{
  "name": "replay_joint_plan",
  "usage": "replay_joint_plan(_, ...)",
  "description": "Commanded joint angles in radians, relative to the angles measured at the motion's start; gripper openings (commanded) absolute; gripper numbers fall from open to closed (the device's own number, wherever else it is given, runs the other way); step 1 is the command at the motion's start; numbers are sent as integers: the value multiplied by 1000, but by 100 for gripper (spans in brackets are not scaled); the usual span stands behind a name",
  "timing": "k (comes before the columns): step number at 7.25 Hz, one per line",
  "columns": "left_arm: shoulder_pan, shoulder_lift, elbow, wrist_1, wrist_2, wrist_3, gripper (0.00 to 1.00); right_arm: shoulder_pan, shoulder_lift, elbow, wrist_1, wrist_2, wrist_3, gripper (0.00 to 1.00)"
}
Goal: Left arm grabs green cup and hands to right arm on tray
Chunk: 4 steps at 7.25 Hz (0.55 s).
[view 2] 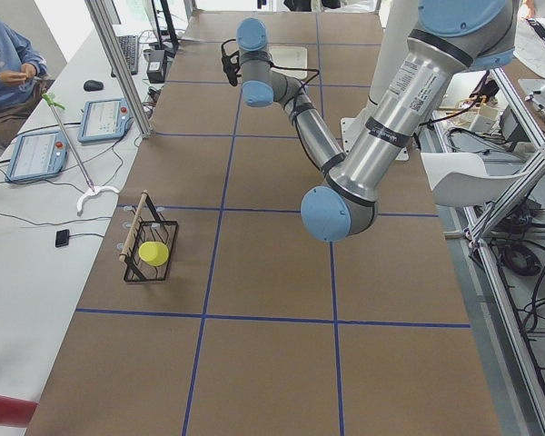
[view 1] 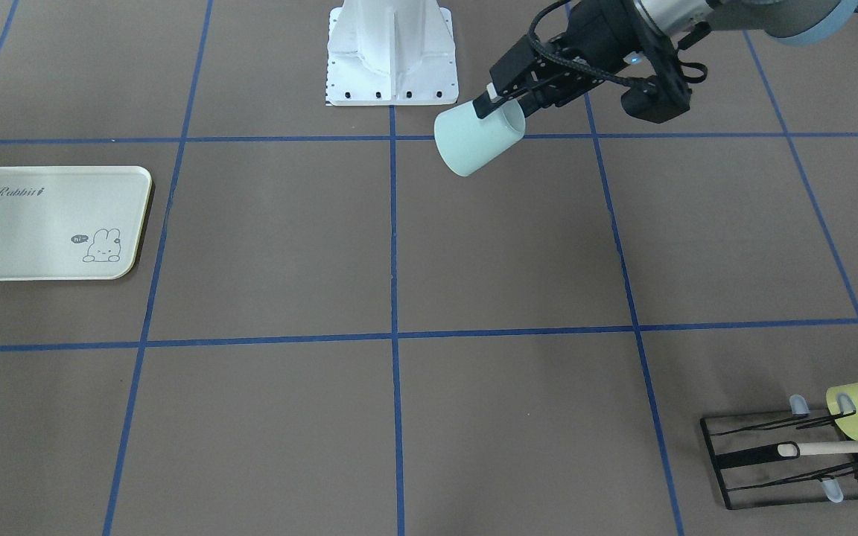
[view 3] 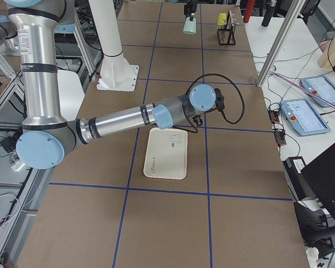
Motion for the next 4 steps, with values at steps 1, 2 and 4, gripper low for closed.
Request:
replay_joint_plan(1,88,-12,-3,-183,168,-204,0,-20,109,-10,0,3,143,99)
replay_joint_plan(2,125,-11,6,-257,244,-262,0,-57,158,-10,1,-13,242,92)
replay_joint_plan(4,143,-11,15,-264,264,-264,0,-122,239,-12,3,-165,365,94)
